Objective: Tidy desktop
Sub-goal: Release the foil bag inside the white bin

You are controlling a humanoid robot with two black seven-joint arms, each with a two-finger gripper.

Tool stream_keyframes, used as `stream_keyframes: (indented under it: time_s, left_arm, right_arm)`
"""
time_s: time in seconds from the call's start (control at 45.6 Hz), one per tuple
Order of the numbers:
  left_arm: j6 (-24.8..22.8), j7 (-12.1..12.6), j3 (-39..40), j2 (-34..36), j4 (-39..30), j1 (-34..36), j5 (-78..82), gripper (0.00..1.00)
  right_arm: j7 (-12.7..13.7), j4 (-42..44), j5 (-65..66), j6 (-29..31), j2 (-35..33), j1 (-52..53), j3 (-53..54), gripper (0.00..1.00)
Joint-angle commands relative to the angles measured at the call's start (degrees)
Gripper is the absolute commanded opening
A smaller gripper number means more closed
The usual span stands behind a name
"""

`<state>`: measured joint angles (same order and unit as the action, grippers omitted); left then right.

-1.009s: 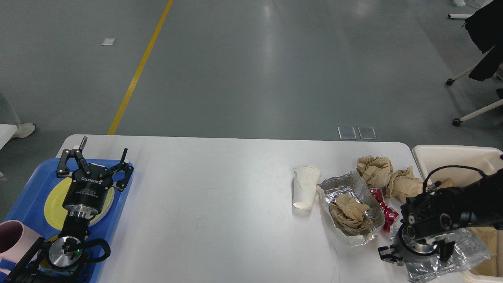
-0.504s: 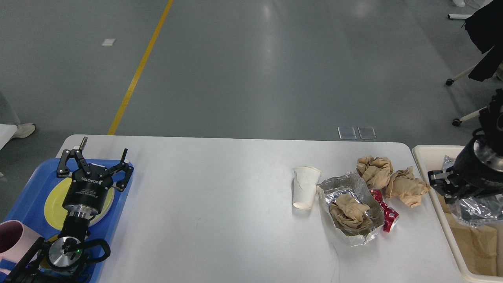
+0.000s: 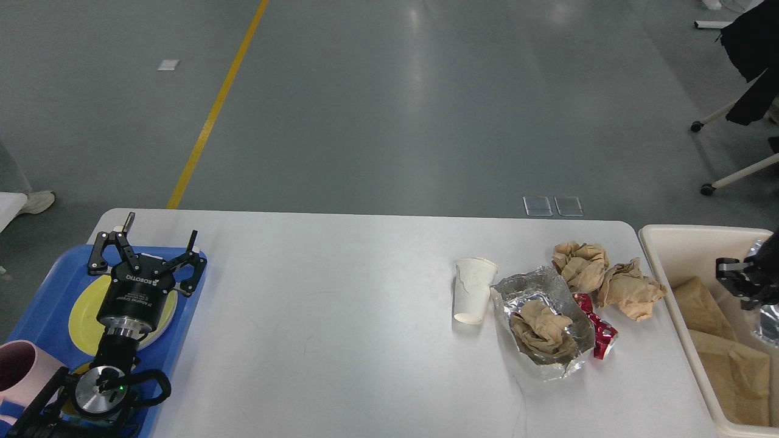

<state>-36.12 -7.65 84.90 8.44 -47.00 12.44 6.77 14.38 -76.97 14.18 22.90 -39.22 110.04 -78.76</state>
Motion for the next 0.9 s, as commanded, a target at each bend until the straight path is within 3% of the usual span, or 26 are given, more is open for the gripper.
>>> stream_keyframes:
  time_s: [0.0, 0.153, 0.373, 0.57, 0.877]
  left_arm:
    - [0.0, 0.0, 0.0, 0.0, 0.1, 0.0, 0.0, 0.97]
    - [0.0, 0.0, 0.0, 0.0, 0.1, 0.0, 0.0, 0.97]
    - [0.1, 0.0, 0.0, 0.0, 0.0, 0.0, -0.1, 0.97]
    - [0.1, 0.0, 0.0, 0.0, 0.1, 0.0, 0.0, 0.97]
    - [0.1, 0.0, 0.0, 0.0, 0.1, 0.0, -0.1, 0.97]
  right_arm:
    - [-0.1, 10.8, 0.1, -5.1, -1.6, -14.0, 4.3, 0.00]
    - [-0.1, 22.9, 0.3, -12.5, -0.7, -31.7, 13.1, 0.00]
    - [-0.7, 45.4, 4.0, -18.1, 9.2, -54.9, 19.8, 0.00]
    - [-2.2, 68.4, 4.5, -18.9, 21.6, -73.2, 19.1, 0.00]
    - [-2.3, 71.8, 6.1, -20.0, 22.9, -76.7, 19.2, 0.00]
